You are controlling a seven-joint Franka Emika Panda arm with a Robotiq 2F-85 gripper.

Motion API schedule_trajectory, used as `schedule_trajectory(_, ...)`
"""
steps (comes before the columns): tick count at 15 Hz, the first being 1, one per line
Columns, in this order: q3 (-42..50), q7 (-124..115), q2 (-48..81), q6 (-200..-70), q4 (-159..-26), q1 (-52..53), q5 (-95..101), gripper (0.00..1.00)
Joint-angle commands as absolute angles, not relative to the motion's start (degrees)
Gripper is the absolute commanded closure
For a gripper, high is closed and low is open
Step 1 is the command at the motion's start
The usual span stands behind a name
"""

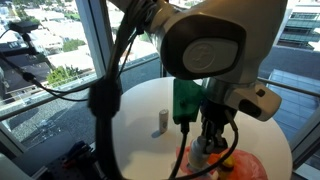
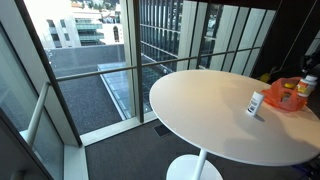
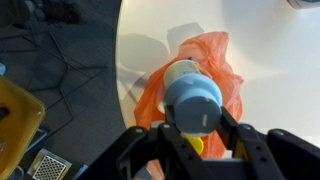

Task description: Pick up the mentos container from the table and put it in the orange plastic bag, pick up the longest white container from the orange plastic bag and put it on the table, pick up the white medicine bottle from the table and put it in the orange plastic bag

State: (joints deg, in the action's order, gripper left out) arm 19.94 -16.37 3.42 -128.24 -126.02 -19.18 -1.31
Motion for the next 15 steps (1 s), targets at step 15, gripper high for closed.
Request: schedule_trajectory(15,18.17,-16.36,11.93,-128.1,-117.49,-17.61,-2.52,0.81)
